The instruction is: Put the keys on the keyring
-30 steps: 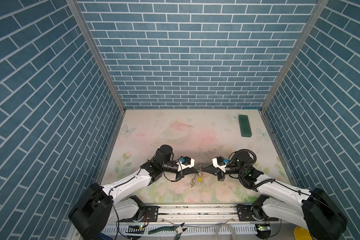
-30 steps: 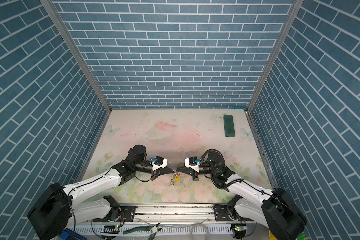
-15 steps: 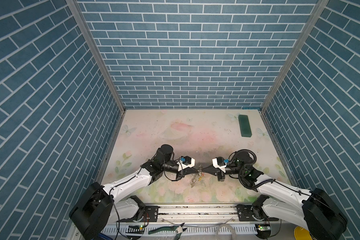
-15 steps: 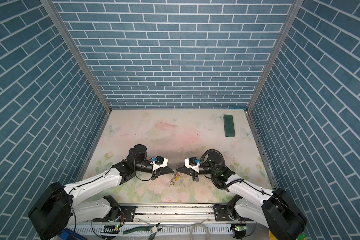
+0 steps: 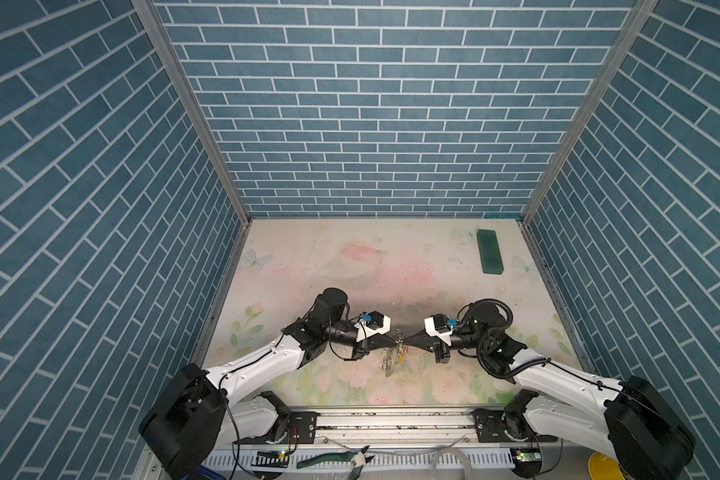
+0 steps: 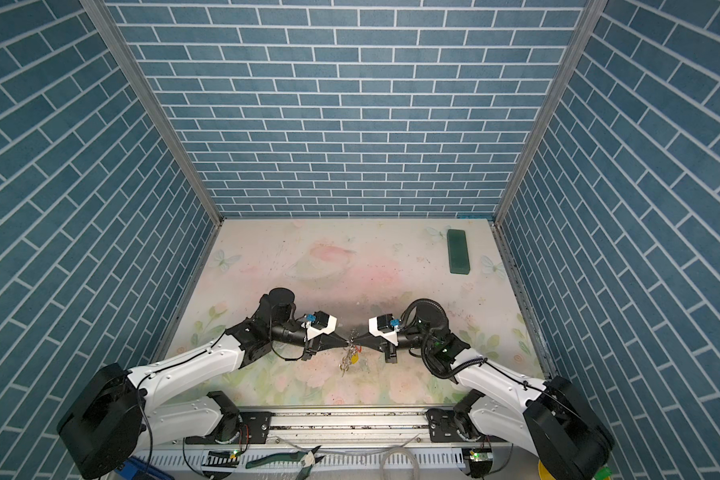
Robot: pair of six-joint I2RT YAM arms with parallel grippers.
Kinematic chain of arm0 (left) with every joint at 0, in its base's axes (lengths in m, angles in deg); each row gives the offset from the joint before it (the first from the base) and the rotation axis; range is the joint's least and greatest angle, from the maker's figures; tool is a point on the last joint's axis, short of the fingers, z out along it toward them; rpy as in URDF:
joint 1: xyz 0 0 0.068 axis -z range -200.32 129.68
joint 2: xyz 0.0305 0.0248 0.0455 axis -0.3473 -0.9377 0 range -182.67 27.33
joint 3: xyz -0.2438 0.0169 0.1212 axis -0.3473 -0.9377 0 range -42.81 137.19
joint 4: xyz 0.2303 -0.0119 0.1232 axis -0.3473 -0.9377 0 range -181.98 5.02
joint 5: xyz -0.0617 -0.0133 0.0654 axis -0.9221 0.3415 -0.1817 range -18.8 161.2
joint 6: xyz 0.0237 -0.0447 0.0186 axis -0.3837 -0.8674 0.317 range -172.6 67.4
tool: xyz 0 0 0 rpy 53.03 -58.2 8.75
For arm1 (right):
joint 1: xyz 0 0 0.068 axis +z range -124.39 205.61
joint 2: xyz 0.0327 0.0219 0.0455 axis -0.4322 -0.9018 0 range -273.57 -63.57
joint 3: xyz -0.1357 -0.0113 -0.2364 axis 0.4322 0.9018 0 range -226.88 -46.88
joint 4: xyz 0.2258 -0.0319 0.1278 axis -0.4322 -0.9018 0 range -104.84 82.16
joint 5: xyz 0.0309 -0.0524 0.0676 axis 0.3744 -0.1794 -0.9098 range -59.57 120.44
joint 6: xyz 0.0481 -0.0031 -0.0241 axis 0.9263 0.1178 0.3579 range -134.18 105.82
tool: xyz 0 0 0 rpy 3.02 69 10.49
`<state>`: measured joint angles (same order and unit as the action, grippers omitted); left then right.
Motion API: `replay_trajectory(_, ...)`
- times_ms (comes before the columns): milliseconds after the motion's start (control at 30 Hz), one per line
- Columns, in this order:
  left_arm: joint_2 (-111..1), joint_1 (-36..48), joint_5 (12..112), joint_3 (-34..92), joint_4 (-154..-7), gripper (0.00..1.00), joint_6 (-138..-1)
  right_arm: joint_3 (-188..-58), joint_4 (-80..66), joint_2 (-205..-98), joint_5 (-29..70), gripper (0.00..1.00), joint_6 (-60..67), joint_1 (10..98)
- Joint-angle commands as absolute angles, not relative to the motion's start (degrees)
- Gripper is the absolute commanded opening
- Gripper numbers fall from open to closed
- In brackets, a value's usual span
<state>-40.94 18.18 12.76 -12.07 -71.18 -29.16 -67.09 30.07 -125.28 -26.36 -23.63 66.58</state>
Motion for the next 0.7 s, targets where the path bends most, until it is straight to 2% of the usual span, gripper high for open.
replay_trajectory(0,-41.9,18.3,13.2,-10.4,-71.4,0.00,-30.2,-70.6,29.4,-125.5,-28.5,0.00,-25.9,67.8)
replay_trajectory(433,-41.8,18.3,13.5,-10.1,-71.2,0.00,-31.0,-71.3,25.2,-125.9,-26.4,0.00,-29.0,69.0)
replay_trajectory(667,-40.6,18.3,12.8,-12.0,-70.9,0.00,-27.9,-70.5,20.3,-120.2,-22.1,0.00,-30.5,67.8)
